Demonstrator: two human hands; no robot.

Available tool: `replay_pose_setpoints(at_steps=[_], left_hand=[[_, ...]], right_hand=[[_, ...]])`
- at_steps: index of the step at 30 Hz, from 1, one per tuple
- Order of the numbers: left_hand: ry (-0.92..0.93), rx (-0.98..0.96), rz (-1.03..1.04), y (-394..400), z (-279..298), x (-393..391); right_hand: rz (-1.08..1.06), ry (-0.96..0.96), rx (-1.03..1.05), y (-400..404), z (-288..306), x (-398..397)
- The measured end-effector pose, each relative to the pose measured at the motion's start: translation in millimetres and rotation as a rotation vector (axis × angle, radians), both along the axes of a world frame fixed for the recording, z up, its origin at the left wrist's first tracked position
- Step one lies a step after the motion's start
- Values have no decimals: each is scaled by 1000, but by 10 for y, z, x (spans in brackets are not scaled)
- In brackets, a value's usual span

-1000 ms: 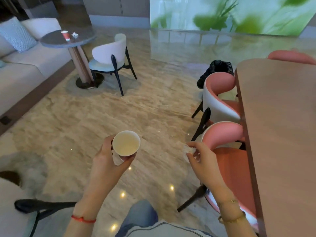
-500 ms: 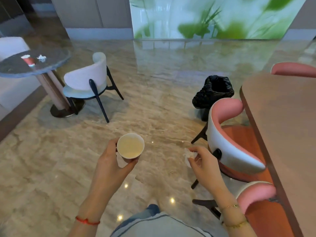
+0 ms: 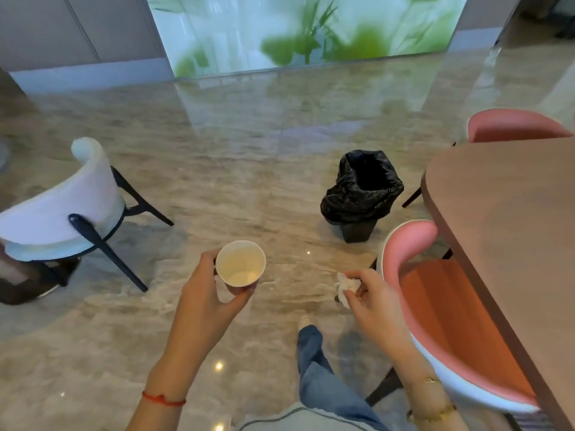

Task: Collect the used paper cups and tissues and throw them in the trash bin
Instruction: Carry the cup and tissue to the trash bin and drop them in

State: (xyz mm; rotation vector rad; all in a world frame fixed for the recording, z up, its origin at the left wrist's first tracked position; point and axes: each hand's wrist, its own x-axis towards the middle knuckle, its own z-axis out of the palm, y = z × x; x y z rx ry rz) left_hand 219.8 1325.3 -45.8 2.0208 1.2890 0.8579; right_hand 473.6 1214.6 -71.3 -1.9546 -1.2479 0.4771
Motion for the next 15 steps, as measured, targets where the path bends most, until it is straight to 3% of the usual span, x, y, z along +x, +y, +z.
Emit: replay_pose_setpoints(at_steps=[15], left_hand=[[-33,-50,-174,3449,109,2251]], right_hand=[[-146,33,45,3238,104,2091]])
